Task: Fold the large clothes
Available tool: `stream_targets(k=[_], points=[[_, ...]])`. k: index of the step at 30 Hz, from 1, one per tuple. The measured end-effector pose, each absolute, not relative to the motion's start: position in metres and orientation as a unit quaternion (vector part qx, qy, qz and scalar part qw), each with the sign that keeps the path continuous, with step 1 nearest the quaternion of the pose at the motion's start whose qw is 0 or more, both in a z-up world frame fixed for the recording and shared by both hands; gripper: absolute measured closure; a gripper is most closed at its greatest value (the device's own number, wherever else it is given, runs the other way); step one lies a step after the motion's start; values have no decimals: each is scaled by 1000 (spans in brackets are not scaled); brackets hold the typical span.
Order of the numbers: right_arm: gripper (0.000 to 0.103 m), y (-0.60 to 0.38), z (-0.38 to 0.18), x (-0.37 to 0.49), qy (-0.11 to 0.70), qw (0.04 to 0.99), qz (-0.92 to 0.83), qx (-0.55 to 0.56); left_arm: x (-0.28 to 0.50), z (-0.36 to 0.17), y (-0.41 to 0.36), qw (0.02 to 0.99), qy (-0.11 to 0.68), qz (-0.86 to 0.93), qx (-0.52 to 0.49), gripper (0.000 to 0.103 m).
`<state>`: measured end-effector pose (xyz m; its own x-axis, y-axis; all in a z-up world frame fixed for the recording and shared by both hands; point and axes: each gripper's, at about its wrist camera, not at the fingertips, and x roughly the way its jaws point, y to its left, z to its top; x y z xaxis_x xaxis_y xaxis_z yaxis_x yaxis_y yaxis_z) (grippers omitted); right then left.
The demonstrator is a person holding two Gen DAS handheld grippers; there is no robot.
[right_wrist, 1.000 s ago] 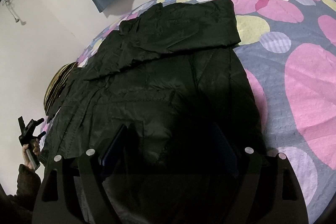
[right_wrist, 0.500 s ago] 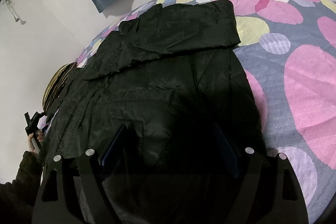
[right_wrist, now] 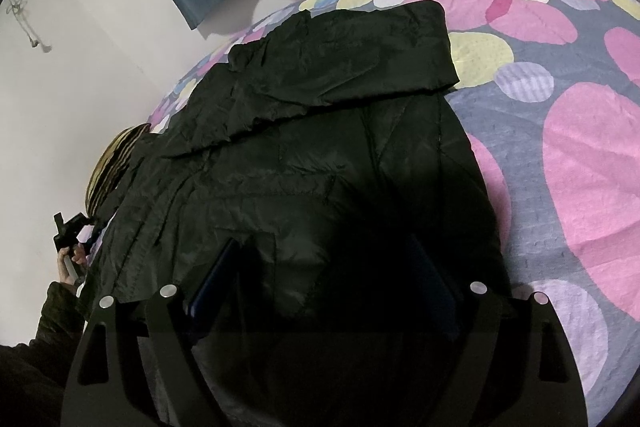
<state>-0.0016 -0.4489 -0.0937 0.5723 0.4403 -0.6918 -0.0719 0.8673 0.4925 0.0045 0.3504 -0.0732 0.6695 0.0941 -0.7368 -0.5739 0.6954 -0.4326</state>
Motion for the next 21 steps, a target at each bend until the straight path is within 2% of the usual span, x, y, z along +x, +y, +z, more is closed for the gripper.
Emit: stream_targets(k=[1, 2, 3, 6, 11, 21], points=[[19, -448, -93, -2, 437, 862, 148, 211, 6, -72, 348, 851, 359, 209, -323, 69], [19, -448, -93, -2, 437, 862, 148, 211, 8, -71, 346, 851, 361, 217, -313, 83], [19, -447, -93, -2, 437, 862, 148, 212, 10, -69, 344, 852, 362, 220, -306, 91], [19, -448, -93, -2, 436, 862, 148, 212, 14, -57, 336, 857, 355, 223, -300, 94], [19, -447, -92, -2, 435, 862, 148, 215, 25, -21, 313, 878, 329, 203, -282, 95], [19, -447, -92, -3, 432, 862, 149, 220, 75, 53, 177, 924, 314, 80, -201, 96]])
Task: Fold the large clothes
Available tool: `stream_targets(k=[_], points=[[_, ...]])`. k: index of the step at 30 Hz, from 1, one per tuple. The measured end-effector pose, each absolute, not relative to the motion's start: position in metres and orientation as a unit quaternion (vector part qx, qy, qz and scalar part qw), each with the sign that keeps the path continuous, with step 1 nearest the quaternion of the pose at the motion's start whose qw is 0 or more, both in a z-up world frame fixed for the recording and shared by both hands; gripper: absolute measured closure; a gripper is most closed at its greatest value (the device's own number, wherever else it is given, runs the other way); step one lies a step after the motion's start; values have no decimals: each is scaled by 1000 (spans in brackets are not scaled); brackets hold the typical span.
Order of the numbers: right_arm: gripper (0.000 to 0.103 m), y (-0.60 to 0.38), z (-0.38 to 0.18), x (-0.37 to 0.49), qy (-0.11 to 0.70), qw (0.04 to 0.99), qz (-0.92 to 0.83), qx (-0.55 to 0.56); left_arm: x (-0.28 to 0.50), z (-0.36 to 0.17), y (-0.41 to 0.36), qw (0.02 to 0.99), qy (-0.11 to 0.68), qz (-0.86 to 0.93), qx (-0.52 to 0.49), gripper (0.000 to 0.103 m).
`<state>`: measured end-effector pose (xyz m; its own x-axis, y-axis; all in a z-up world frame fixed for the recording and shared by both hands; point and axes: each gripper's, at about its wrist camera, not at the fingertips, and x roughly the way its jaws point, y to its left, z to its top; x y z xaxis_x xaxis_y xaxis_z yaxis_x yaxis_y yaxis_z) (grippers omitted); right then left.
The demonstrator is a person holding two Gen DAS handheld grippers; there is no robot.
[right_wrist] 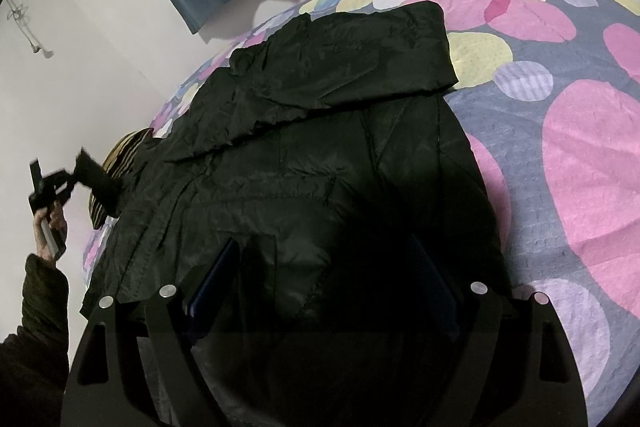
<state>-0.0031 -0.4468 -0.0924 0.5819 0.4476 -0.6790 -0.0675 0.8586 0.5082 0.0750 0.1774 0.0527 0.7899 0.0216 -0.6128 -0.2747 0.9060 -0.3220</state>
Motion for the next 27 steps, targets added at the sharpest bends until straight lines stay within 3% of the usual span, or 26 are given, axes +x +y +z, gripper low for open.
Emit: stream_targets(k=[11, 27], points=[[18, -450, -93, -5, 428, 860, 154, 231, 131, 62, -20, 933, 342, -48, -100, 97], [18, -449, -93, -6, 423, 858, 158, 244, 138, -14, -229, 893, 414, -175, -9, 97]])
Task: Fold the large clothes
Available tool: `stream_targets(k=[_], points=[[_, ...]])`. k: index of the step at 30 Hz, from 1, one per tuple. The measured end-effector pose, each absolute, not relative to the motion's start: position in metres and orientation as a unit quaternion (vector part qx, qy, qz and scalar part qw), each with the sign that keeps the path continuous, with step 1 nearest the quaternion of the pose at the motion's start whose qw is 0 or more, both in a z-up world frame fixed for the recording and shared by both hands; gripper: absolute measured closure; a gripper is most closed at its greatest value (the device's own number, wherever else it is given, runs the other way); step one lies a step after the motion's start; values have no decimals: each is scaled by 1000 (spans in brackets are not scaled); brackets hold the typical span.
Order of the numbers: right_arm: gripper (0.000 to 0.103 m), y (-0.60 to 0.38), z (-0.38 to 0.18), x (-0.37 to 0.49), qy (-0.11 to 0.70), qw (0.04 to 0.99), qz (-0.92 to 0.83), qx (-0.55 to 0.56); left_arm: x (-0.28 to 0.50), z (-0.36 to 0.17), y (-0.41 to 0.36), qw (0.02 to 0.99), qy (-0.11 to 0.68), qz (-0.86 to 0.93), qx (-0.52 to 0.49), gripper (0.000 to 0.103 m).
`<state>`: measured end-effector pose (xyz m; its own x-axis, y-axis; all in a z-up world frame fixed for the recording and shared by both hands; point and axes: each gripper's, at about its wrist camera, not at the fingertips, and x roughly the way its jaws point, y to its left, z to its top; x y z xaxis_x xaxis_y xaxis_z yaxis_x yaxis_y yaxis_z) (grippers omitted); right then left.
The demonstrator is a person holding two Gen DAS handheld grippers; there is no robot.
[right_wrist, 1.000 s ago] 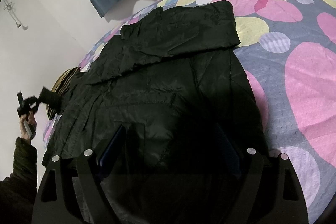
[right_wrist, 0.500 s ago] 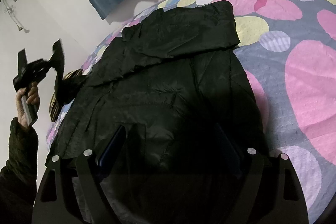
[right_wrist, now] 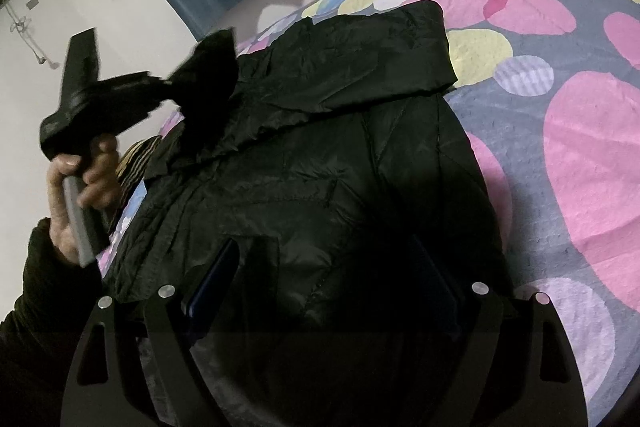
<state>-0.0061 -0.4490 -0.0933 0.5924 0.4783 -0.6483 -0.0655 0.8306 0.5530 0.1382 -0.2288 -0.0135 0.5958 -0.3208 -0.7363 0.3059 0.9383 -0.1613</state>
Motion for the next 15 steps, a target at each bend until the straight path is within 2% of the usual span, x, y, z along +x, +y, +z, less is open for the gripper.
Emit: stream_targets(k=[15], points=[[17, -450, -94, -7, 420, 856, 162, 254, 147, -73, -263, 868, 466, -173, 5, 97]])
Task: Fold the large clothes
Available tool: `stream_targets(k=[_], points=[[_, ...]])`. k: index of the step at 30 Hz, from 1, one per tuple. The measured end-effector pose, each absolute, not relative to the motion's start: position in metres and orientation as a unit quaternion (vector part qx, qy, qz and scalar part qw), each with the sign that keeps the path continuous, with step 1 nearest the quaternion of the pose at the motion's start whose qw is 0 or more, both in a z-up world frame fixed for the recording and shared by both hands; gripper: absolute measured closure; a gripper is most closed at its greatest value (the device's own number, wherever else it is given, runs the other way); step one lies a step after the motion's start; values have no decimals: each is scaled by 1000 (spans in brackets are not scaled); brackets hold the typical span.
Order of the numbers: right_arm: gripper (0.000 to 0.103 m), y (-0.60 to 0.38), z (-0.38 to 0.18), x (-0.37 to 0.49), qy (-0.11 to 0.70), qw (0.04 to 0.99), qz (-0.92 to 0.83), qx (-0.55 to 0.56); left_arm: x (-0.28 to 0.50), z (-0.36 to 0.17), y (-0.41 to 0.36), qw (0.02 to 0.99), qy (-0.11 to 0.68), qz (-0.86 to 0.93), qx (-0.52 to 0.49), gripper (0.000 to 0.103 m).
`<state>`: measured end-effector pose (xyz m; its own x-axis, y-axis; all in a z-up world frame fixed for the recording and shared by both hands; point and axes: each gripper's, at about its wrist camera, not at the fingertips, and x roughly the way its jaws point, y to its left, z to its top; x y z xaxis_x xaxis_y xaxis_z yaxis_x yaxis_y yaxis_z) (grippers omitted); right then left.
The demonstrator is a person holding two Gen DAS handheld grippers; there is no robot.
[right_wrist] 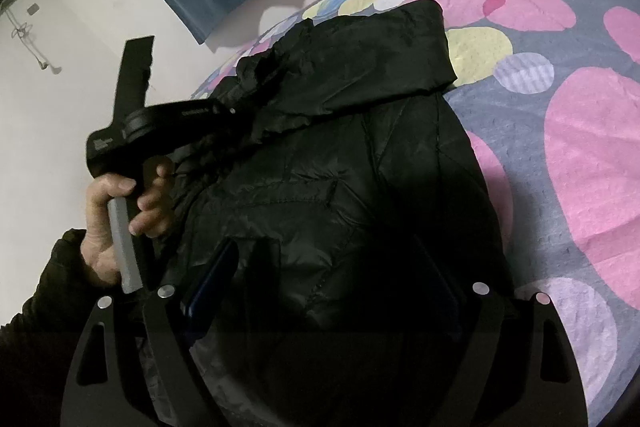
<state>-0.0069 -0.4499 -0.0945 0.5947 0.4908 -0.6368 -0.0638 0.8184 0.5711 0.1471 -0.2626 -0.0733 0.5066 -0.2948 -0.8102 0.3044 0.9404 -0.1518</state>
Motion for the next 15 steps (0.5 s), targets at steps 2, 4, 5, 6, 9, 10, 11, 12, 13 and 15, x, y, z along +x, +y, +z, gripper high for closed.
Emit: stream_targets(k=[2, 4, 5, 6, 9, 10, 11, 12, 13, 15], points=[[17, -450, -95, -7, 420, 856, 162, 254, 149, -77, -261, 864, 470, -179, -1, 96], [17, -450, -94, -7, 420, 856, 162, 254, 148, -75, -257, 862, 469, -191, -18, 94], [17, -450, -94, -7, 420, 857, 161, 253, 147, -72, -255, 861, 470, -196, -23, 91], [17, -450, -95, -5, 420, 857, 161, 252, 145, -69, -253, 859, 470, -202, -30, 83], [17, -449, -95, -6, 421, 857, 160, 250, 134, -55, -243, 850, 471, -231, -45, 64], [17, -449, -95, -6, 421, 858, 159, 249, 128, -49, -236, 851, 466, -238, -47, 62], [17, -449, -94, -6, 421, 858, 159, 247, 122, -43, -229, 853, 459, -244, -49, 59], [17, -448, -93, -6, 422, 859, 158, 244, 118, -37, -219, 855, 453, -247, -49, 58], [17, -447, -92, -6, 425, 859, 154, 239, 114, -31, -205, 859, 445, -247, -51, 57], [18, -445, -86, -7, 432, 860, 144, 229, 110, -22, -174, 867, 434, -239, -60, 55]])
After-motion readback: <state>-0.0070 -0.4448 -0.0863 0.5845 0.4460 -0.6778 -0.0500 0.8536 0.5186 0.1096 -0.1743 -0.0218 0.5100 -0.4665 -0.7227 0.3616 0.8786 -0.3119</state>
